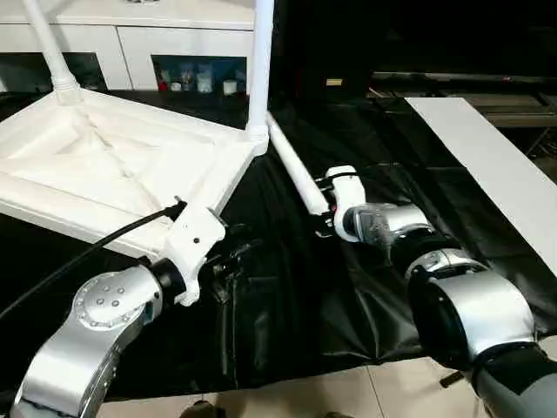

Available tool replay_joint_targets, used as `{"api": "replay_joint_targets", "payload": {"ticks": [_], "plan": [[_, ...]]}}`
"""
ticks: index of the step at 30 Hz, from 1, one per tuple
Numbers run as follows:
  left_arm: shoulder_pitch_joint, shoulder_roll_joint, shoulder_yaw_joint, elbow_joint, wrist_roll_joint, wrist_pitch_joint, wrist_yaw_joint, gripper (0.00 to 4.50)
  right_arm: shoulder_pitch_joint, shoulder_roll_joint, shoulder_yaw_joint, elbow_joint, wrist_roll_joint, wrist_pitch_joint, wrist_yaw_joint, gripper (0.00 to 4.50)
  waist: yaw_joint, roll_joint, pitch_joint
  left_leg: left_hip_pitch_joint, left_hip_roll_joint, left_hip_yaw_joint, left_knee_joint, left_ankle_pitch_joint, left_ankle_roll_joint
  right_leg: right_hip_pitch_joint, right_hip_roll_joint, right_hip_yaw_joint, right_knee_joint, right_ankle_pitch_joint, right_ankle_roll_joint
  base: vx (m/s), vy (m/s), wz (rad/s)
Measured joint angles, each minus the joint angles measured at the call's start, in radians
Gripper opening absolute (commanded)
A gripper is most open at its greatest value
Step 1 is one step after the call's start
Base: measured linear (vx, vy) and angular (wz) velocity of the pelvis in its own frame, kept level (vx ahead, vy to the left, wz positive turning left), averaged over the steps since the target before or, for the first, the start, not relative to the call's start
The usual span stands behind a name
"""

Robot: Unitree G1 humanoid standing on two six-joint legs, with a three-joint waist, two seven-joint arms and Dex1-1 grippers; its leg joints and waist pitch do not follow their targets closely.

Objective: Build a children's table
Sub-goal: Pick table leg

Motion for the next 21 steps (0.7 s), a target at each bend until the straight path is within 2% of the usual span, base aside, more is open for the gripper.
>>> {"api": "replay_joint_targets", "payload": {"ticks": [3,7,11,13,15,17,18,20,21], "plan": [[-0.009,-0.009,0.000,0.033,0.012,-0.015,0.023,1.37,0.022,-0.022,-0.040,-0.014,0.025,-0.027,-0.029,2.82,0.003,0.003,0.000,0.000,0.000,0.001,0.000,0.000,0.000,0.000,0.000,0.000,0.000,0.000,0.000,0.000,0.000,0.00],[-0.062,-0.056,0.009,0.090,0.033,-0.037,0.077,1.37,0.072,-0.037,-0.087,-0.067,0.060,-0.081,-0.028,2.81,0.003,0.006,0.001,0.000,0.000,0.001,0.000,0.000,0.000,0.000,0.000,0.000,0.000,0.001,-0.001,0.000,0.000,0.00],[-0.135,-0.137,0.047,0.154,0.033,-0.034,0.155,1.37,0.179,-0.042,-0.135,-0.271,0.121,-0.188,0.026,2.80,0.005,0.009,0.003,0.000,0.001,0.002,0.000,0.000,0.000,0.000,0.000,0.000,0.000,0.002,0.000,0.000,0.000,0.00],[-0.159,-0.180,0.074,0.171,0.000,-0.019,0.176,1.64,0.239,-0.043,-0.148,-0.408,0.147,-0.208,0.056,2.80,0.007,0.009,0.003,0.001,0.001,0.002,0.000,0.000,0.000,0.000,0.000,0.000,0.000,0.002,0.000,0.000,0.000,0.00],[-0.187,-0.237,0.103,0.183,-0.054,0.007,0.191,1.71,0.319,-0.032,-0.154,-0.566,0.177,-0.227,0.077,2.79,0.011,0.008,0.002,0.001,0.002,0.003,0.000,0.001,0.000,0.000,0.000,0.001,-0.001,0.002,0.000,0.000,0.000,0.00],[-0.232,-0.326,0.136,0.207,-0.125,0.037,0.203,1.83,0.464,-0.005,-0.160,-0.768,0.206,-0.285,0.094,2.79,0.026,0.008,0.002,0.001,0.003,0.004,-0.001,0.000,0.000,0.002,0.001,0.000,-0.003,0.000,0.002,0.000,0.000,0.00],[-0.260,-0.366,0.147,0.222,-0.168,0.053,0.206,1.97,0.547,0.024,-0.147,-0.856,0.209,-0.331,0.092,2.79,0.027,0.008,0.002,0.001,0.003,0.005,-0.001,0.000,0.000,0.002,0.000,0.001,-0.004,0.000,0.002,0.000,0.000,0.00],[-0.304,-0.406,0.146,0.238,-0.231,0.081,0.196,2.12,0.668,0.059,-0.107,-0.965,0.211,-0.379,0.113,2.78,0.023,0.010,0.003,0.001,0.002,0.006,-0.001,0.000,0.000,0.001,0.000,0.002,-0.004,0.000,0.002,0.000,0.000,0.00],[-0.318,-0.416,0.147,0.244,-0.247,0.090,0.192,2.17,0.689,0.066,-0.096,-0.987,0.213,-0.381,0.117,2.78,0.016,0.013,0.004,0.001,0.002,0.006,-0.001,0.000,0.000,0.001,0.000,0.002,-0.005,0.001,0.002,0.000,0.000,0.00]]}}
